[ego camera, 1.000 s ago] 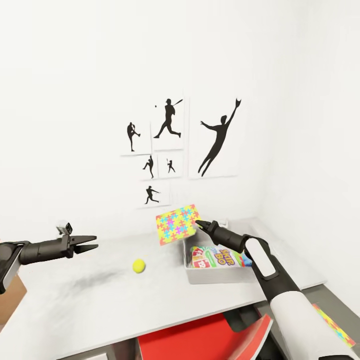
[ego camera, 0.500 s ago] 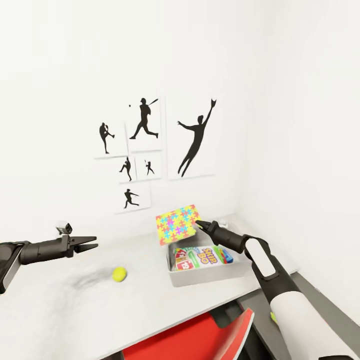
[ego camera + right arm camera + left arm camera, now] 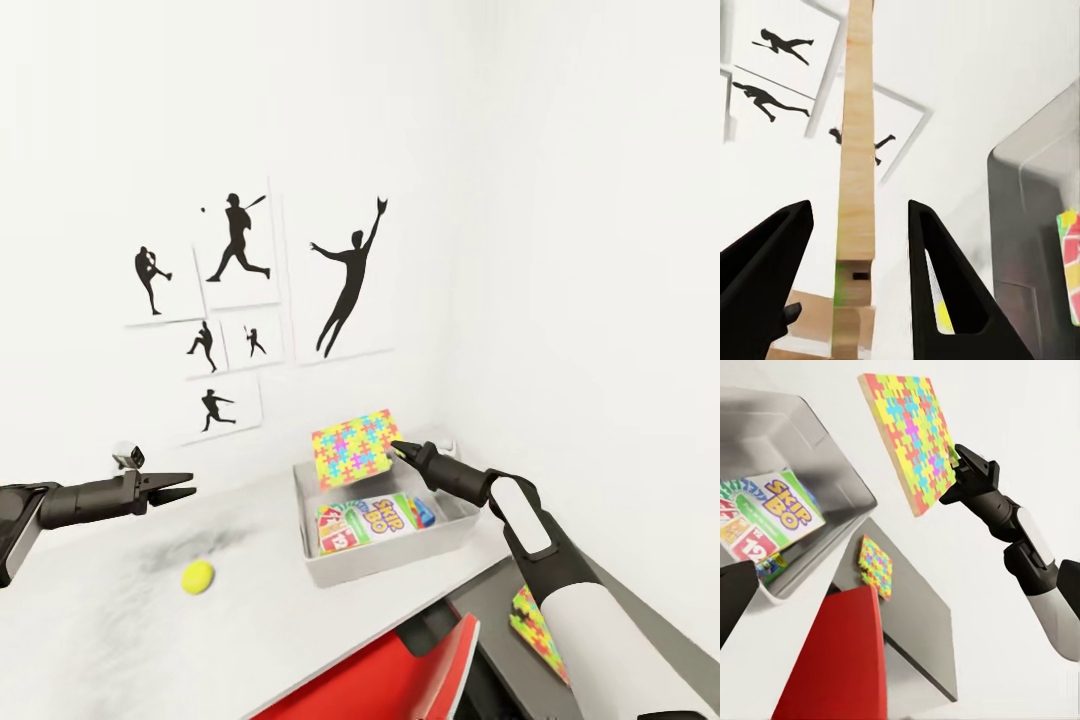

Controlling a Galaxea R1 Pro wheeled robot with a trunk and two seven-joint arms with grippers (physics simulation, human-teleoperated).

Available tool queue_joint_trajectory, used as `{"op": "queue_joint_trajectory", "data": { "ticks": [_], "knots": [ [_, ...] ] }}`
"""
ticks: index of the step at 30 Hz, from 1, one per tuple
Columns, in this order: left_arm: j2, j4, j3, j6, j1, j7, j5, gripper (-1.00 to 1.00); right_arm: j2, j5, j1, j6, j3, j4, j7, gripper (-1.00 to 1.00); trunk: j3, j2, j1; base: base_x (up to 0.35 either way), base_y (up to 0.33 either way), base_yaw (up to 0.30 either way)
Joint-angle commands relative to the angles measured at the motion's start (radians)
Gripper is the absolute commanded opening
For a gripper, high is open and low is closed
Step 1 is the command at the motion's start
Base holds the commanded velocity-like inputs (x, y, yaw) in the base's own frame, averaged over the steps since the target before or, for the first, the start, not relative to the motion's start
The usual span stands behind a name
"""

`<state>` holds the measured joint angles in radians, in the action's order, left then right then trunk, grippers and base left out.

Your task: Put all the toys in the child's room - the three board games (two on the bed and one on the table), the two jigsaw puzzles on the table, and the tennis ball on the table - inside the toy box on the table in the child's room.

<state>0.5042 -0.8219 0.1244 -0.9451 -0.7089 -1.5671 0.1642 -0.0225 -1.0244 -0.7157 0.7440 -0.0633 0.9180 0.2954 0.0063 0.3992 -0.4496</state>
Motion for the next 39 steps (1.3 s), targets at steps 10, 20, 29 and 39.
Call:
{"op": "queue_joint_trajectory", "data": {
  "ticks": [10, 20, 29, 39],
  "knots": [
    [0.0, 0.0, 0.0, -0.011, 0.0, -0.004, 0.0, 1.0, -0.001, 0.001, -0.001, 0.001, -0.003, -0.001, 0.004, -1.0, 0.0, 0.001, 0.0, -0.036, 0.029, -0.224],
    [0.0, 0.0, 0.0, -0.011, 0.0, -0.004, 0.0, 1.0, -0.001, 0.002, -0.001, 0.0, -0.003, -0.001, 0.004, -1.0, 0.0, 0.001, 0.0, -0.036, 0.033, -0.195],
    [0.0, 0.0, 0.0, -0.011, 0.0, -0.004, 0.0, 1.0, -0.001, 0.003, -0.001, 0.0, -0.003, -0.001, 0.004, -1.0, 0.0, 0.001, 0.0, -0.006, 0.099, -0.082],
    [0.0, 0.0, 0.0, -0.011, 0.0, -0.004, 0.0, 1.0, -0.001, 0.003, -0.001, 0.0, -0.003, -0.001, 0.004, -1.0, 0.0, 0.001, 0.0, -0.05, 0.041, -0.002]
  ]
}}
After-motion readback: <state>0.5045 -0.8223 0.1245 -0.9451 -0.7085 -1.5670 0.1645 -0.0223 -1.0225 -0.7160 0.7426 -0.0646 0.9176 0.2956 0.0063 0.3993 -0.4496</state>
